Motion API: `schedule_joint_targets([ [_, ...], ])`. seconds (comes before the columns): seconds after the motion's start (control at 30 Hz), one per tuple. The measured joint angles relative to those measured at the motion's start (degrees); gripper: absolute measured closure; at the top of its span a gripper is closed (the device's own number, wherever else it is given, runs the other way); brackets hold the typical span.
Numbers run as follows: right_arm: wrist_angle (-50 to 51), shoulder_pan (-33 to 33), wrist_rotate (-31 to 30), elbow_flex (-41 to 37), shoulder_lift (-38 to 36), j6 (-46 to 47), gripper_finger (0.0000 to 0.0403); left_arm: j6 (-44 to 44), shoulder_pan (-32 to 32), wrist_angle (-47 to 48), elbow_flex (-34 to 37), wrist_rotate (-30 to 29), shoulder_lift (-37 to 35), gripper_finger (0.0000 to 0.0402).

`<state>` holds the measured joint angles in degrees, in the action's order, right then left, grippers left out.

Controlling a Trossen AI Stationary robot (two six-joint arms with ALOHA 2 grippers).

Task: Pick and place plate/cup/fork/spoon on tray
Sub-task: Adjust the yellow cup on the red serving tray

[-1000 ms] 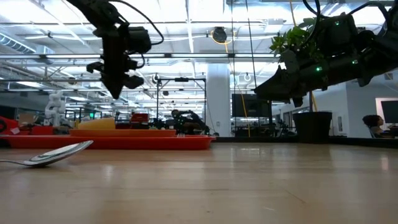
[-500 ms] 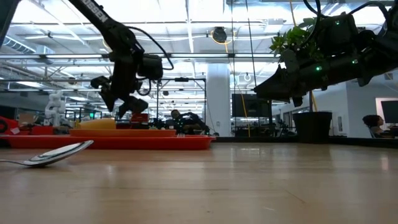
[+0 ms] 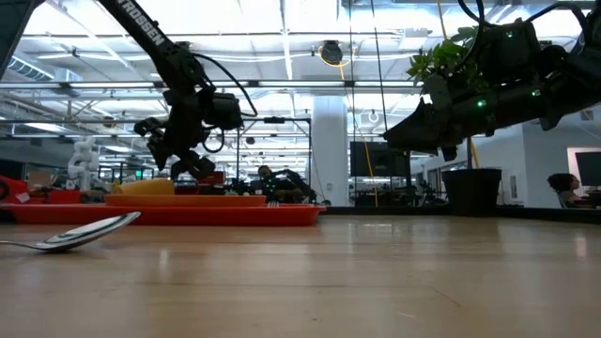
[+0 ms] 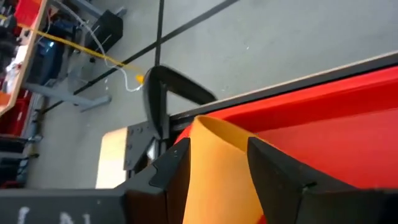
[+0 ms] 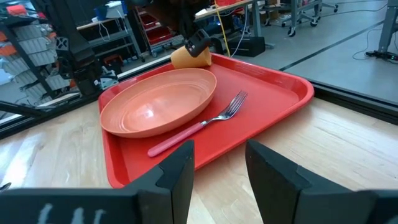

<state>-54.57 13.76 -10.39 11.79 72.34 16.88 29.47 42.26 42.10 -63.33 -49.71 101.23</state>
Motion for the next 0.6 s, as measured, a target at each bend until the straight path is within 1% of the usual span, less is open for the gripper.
schedule_joint_targets([
  [0.17,0.0,0.0,0.0,0.0,0.0,0.0,0.0265,0.6,0.0,2.9,0.0,0.1,-0.2,0.0253],
  [0.33,0.0,0.0,0.0,0.0,0.0,0.0,0.0265,-0.4,-3.1,4.5,0.0,0.3,-0.6,0.0254],
  [0.5,0.1,0.0,0.0,0.0,0.0,0.0,0.0266,3.9,-6.3,10.3,-0.1,0.4,-1.4,0.0254],
  [0.6,0.0,0.0,0.0,0.0,0.0,0.0,0.0266,5.4,-7.1,9.3,-0.1,-0.9,-2.7,0.0254],
])
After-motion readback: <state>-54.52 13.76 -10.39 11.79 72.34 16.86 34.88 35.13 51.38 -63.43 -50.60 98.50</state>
